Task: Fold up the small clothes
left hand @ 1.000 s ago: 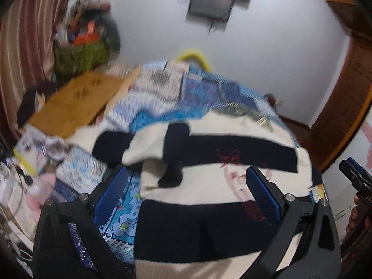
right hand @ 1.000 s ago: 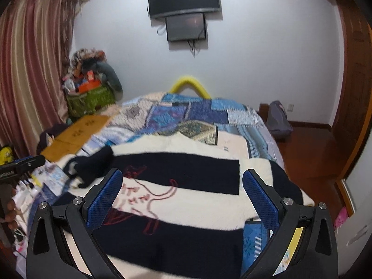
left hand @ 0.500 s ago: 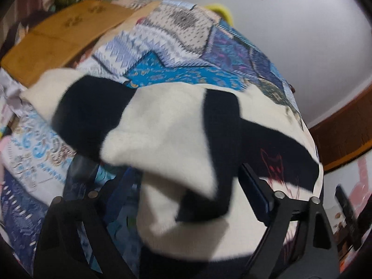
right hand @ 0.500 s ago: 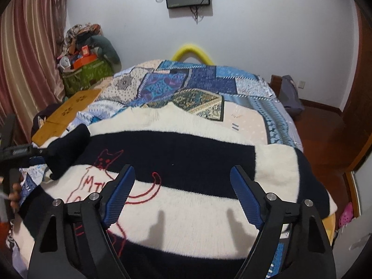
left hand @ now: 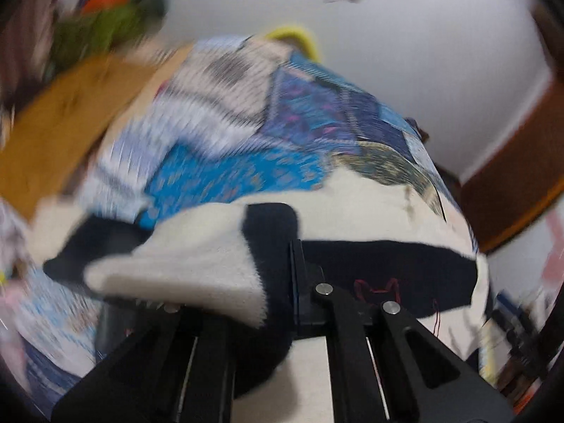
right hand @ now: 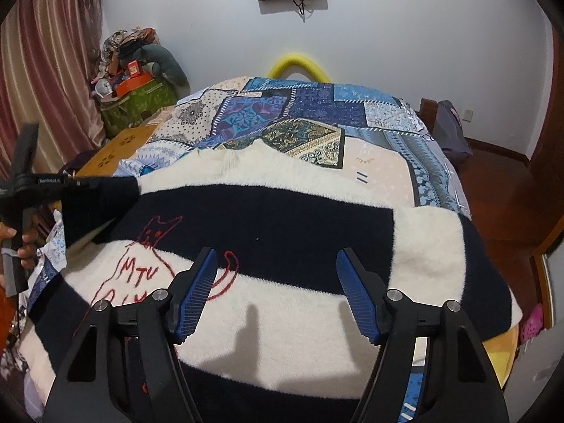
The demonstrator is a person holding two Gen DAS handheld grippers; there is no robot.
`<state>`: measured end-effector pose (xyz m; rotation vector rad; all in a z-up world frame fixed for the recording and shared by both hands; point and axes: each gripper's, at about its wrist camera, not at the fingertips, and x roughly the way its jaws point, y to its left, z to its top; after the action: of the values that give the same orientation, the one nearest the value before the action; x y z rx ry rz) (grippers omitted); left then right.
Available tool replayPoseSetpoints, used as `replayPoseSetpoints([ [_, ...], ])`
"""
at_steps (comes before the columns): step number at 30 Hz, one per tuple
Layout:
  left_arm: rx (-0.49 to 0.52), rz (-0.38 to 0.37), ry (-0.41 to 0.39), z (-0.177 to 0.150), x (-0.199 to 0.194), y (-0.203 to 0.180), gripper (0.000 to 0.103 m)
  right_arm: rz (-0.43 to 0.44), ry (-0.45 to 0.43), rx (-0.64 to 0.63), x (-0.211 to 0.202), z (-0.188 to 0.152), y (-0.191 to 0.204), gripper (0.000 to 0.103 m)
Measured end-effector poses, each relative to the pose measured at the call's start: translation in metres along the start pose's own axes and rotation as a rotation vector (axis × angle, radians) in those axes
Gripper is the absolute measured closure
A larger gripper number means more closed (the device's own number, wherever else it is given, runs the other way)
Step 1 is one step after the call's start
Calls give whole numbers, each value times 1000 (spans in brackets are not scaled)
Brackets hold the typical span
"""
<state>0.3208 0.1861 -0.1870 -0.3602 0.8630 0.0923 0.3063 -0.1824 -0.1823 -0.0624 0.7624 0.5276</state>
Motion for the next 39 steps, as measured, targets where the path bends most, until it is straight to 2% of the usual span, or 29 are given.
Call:
replayPoseSetpoints([
  [3, 172, -12, -17, -4, -7, -50, 96, -3, -2, -5, -3, 4, -2, 37],
  [6, 272, -47, 44, -21, 8, -82, 96, -4, -8, -7, -9, 4, -3, 37],
  [9, 276, -53, 146, -42, 33, -91, 95, -3, -10, -13, -15, 4, -3, 36],
  [11, 255, -26, 224, -57, 50, -90, 89, -6, -11, -18, -18, 2, -3, 36],
  [12, 250, -23, 220, -62, 50, -89, 88, -6, -10, -20, -19, 1, -3, 36],
  [13, 257, -19, 190, -66, 41, -87, 82, -7, -9, -23, -21, 0, -4, 36],
  [14, 264, -18, 188, -68, 35, -87, 63, -11, -8, -28, -22, -1, -4, 36],
  [16, 264, -35, 185, -71, 19, -83, 41, -16, -6, -37, -24, -2, -4, 36],
  [19, 266, -28, 123, -74, -15, -67, 41, -21, -12, -38, -24, -3, -5, 36],
  [21, 234, -3, 91, -69, -31, -53, 38, -22, -15, -35, -24, -4, -5, 36],
  [23, 162, 20, 64, -61, -41, -23, 32, -19, -13, -30, -21, -5, -3, 36],
  [26, 31, 64, 59, -53, -40, 27, 32, -14, -6, -26, -17, -6, 0, 36],
  [30, -169, 69, 97, -43, -10, 92, 32, -13, 7, -28, -11, -9, 7, 36],
  [31, -192, 74, 102, -42, -4, 100, 32, -12, 11, -29, -9, -9, 8, 36],
  [34, -311, 167, 113, -37, 25, 141, 32, -14, 22, -30, -4, -10, 10, 36],
  [37, -400, 149, 112, -32, 44, 163, 32, -25, 27, -34, -2, -11, 10, 36],
  [39, -383, 159, 81, -27, 49, 163, 32, -36, 29, -37, -1, -12, 10, 36],
])
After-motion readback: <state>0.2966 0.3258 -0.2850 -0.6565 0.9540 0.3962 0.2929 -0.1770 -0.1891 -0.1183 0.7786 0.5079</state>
